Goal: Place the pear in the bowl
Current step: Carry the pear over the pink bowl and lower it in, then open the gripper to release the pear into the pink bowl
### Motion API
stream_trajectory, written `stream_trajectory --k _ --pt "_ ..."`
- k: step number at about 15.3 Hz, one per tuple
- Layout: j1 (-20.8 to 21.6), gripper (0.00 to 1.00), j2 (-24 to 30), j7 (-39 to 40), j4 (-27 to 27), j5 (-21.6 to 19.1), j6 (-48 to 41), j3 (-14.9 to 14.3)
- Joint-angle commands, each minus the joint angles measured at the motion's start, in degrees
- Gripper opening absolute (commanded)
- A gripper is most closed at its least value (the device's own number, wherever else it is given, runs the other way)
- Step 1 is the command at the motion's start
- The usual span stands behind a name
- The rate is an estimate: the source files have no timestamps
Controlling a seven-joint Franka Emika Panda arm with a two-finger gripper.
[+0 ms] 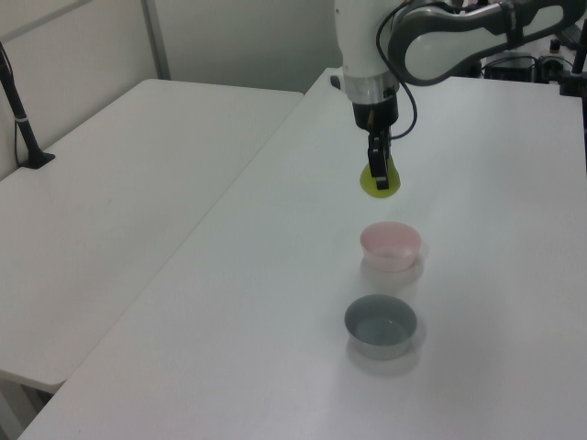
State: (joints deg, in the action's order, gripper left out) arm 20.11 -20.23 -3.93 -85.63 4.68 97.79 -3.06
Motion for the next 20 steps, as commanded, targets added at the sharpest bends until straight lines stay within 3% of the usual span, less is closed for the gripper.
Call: stream_trajectory --k 1,11,13,15,20 --pt "3.70 0.66 -1.91 -2.13 -0.06 -0.55 -0.85 -0.89" --pt "5.73 0.71 -7.81 -2.67 -2.35 0.24 2.76 -0.98" --pt "5.73 0.80 -7.72 -2.67 -2.26 0.24 2.76 -0.89" --pt "5.82 1.00 -7.72 -2.67 -2.26 0.33 2.67 -0.89" --pt "5.91 1.00 -6.67 -2.75 -2.08 0.42 1.88 -1.15"
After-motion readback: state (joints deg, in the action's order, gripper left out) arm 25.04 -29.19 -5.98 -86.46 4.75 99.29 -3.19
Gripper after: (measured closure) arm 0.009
